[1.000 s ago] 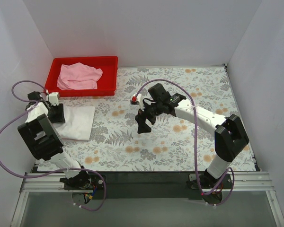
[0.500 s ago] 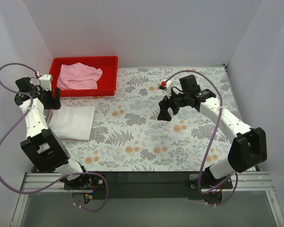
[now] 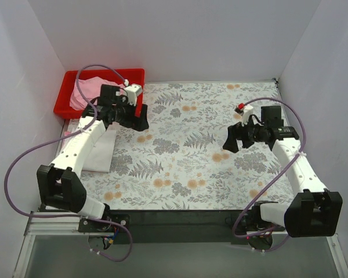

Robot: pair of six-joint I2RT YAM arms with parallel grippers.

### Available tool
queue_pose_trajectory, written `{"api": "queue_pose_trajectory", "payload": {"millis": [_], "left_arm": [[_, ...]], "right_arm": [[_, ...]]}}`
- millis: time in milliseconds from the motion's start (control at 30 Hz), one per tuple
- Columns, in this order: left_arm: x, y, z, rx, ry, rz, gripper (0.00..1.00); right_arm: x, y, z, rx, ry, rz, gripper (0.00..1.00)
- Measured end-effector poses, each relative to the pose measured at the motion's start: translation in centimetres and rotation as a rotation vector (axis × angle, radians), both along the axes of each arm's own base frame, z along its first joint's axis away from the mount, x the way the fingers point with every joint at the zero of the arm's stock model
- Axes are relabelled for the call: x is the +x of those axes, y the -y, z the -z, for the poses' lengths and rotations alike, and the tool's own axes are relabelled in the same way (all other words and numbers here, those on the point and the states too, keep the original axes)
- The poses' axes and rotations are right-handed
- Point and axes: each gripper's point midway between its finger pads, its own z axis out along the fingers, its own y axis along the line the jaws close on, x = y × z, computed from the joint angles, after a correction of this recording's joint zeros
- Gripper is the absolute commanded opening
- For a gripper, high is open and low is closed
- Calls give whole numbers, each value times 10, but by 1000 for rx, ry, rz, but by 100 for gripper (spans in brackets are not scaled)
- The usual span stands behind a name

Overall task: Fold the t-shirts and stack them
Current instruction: Reset both grippers

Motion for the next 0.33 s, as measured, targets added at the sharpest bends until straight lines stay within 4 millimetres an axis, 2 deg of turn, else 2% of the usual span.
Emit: {"api": "queue_pose_trajectory", "payload": {"millis": [67,167,267,333], "left_arm": [[-13,27,15,-15,-37,24,88],[-36,53,46,-13,-108,48,88],[-59,57,77,5,-187,40,89],[-68,51,90,23,-226,15,89]], "right_arm": [[-8,8,11,-26,-23,35,98],[-23,18,33,-60,-75,71,98],[-37,23,48,-84,-123,88,98],[-39,24,47,-85,-120,93,98]]}}
